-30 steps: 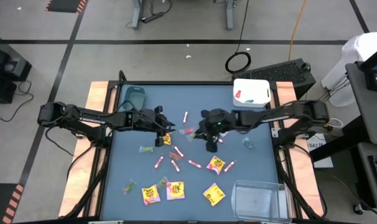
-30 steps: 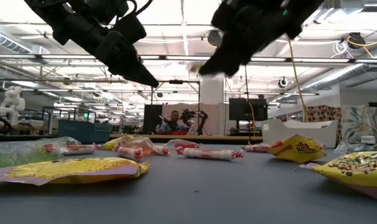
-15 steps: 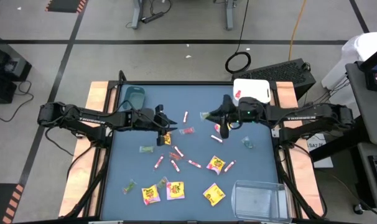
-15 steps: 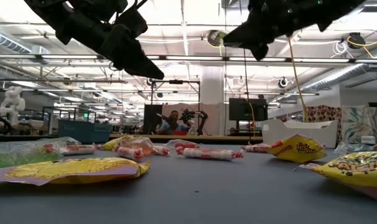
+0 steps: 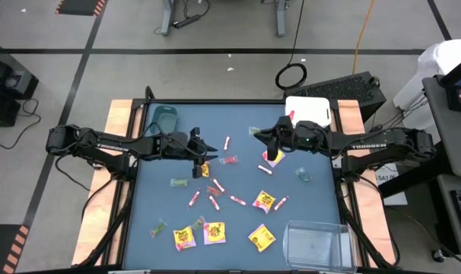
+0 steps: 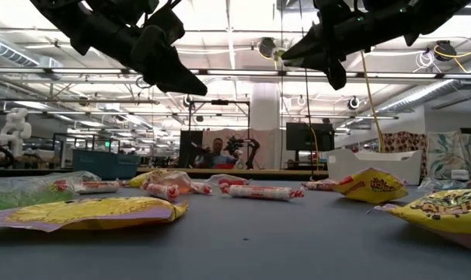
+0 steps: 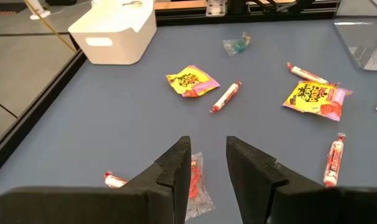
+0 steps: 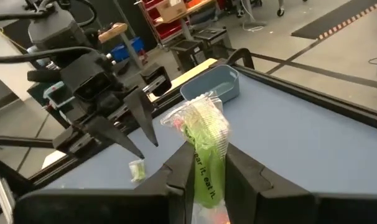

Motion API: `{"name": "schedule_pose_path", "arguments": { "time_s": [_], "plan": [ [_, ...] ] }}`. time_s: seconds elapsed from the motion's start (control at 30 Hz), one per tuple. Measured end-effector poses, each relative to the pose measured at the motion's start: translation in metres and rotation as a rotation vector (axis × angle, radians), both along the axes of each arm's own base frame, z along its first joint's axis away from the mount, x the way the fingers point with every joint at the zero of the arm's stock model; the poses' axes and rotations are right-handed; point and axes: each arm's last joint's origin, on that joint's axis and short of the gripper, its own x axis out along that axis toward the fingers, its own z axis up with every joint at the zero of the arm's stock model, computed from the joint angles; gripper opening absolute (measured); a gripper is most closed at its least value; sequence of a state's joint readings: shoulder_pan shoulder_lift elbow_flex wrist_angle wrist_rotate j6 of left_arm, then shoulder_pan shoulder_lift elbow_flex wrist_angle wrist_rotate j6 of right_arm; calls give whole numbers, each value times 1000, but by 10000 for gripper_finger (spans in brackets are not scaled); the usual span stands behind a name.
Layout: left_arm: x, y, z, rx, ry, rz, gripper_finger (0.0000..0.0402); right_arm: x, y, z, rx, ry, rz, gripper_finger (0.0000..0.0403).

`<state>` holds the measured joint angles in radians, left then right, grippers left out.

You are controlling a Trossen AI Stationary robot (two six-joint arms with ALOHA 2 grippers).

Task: Sort candy
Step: Put the green gummy into the white bin

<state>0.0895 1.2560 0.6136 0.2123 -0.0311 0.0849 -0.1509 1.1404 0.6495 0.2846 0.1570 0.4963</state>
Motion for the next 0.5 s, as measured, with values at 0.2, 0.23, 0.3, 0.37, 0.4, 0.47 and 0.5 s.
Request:
{"name": "schedule_pose_path", "arguments": {
  "time_s": [0.2,0.23,0.3,0.37,0.4,0.47,0.5],
  "plan": [
    [0,0,0,0,-5,0,109,-1,0,-4,-166,98,41,59],
    [0,0,1,1,-8,0,109,-1,0,-4,-202,114,48,59],
    [1,0,1,2,-16,0,109,-1,0,-5,-286,147,54,59],
    [1,0,2,2,-17,0,109,-1,-1,-5,-373,177,62,59],
    [1,0,2,5,-17,-2,109,-1,-1,-5,-417,192,72,59],
    [1,0,2,10,-17,-4,109,-1,-1,-5,-525,229,96,59],
    [1,0,2,10,-17,-4,109,-1,-1,-5,-584,249,111,59]
  ]
}}
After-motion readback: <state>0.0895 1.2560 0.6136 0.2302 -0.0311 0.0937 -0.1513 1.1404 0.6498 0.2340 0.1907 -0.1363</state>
